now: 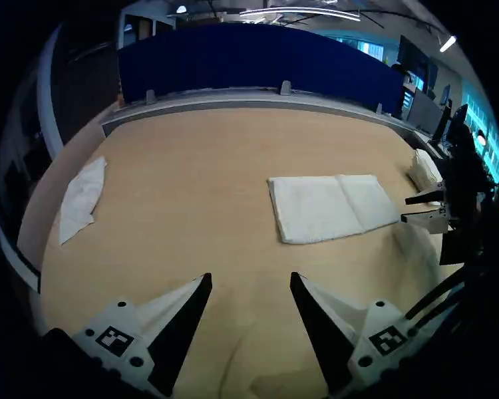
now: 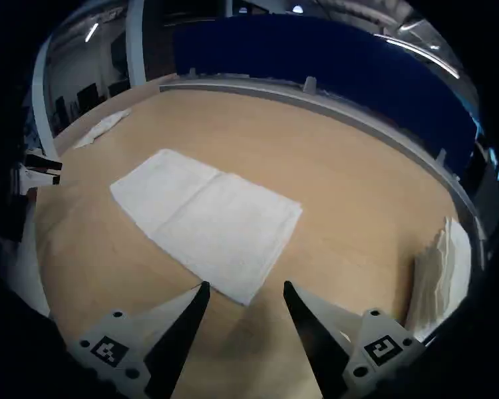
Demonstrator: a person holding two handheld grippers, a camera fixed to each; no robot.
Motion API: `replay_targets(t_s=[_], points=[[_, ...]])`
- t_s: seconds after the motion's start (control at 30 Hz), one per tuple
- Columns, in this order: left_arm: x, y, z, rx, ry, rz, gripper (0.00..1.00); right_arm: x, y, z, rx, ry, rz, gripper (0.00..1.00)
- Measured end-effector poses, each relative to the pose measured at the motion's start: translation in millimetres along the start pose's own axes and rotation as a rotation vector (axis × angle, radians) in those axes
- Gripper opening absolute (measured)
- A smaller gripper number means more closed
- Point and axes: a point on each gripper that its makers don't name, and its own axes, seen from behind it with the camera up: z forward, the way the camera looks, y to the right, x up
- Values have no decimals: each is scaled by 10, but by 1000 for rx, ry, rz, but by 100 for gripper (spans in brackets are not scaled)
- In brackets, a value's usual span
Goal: Fold towel
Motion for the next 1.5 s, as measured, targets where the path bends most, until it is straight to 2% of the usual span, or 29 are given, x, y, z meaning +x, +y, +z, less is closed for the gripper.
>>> replay_targets(t_s=[0.27, 0.4, 0.5, 0.73, 0.83, 1.07, 1.5], points=[[-136, -94, -130, 26, -8, -18, 87, -135, -47, 82, 24, -30, -20, 62], [-157, -109, -173, 31, -8, -23, 87, -165, -71, 100, 28, -38, -27, 43], [-159, -109, -196, 29, -7, -25, 87, -175, -75, 114, 26, -39, -29, 34], [-133, -110, -216, 27, -1, -29, 87, -219, -84, 133, 23, -52, -29, 31], [-122, -119, -222, 27, 0, -32, 87, -229, -96, 139, 26, -53, -23, 23], [-98, -122, -231, 27, 1, -33, 87, -218, -117, 140, 22, -61, -13, 14], [-70, -112, -275, 20, 19, -42, 87, 80, -129, 43, 15, -6, 31, 13]])
